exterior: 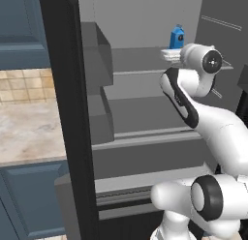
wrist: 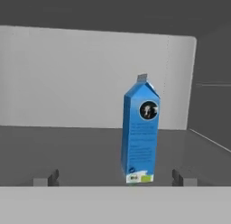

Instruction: Take a sugar cube from the saucer and place it inside the coffee. Then, grab milk from the fridge and place it next to the coffee on the counter to sweeten the coffee.

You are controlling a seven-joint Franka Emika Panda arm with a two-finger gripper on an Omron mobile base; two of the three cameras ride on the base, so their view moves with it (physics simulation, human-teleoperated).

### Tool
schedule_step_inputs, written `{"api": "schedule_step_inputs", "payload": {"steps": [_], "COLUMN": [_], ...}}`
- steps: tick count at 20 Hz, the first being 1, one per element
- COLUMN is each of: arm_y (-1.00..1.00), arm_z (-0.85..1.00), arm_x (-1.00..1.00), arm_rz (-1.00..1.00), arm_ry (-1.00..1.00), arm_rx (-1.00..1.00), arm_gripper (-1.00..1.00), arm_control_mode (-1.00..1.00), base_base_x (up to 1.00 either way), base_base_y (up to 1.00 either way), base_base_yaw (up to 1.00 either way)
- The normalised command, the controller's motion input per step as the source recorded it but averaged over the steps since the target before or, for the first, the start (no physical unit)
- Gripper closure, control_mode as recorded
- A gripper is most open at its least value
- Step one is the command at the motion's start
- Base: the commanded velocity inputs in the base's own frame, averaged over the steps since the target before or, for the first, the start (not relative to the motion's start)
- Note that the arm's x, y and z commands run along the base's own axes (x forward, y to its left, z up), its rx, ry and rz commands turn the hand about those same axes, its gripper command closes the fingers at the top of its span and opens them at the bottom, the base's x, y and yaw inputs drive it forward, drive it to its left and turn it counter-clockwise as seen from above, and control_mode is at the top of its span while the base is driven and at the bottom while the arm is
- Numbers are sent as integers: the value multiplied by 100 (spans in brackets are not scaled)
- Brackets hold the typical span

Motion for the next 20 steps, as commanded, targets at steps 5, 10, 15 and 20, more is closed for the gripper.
{"api": "schedule_step_inputs", "payload": {"steps": [5, 10, 15, 20], "arm_y": [-8, -31, -40, -19], "arm_z": [19, -9, -1, 0], "arm_x": [44, 46, 35, 35], "arm_rz": [0, 2, 4, 1], "arm_ry": [0, 3, 1, 2], "arm_rx": [6, 1, 2, 0], "arm_gripper": [-100, -100, -100, -100], "arm_control_mode": [-100, -100, -100, -100], "base_base_x": [0, 0, 0, 0], "base_base_y": [0, 0, 0, 0], "base_base_yaw": [0, 0, 0, 0]}}
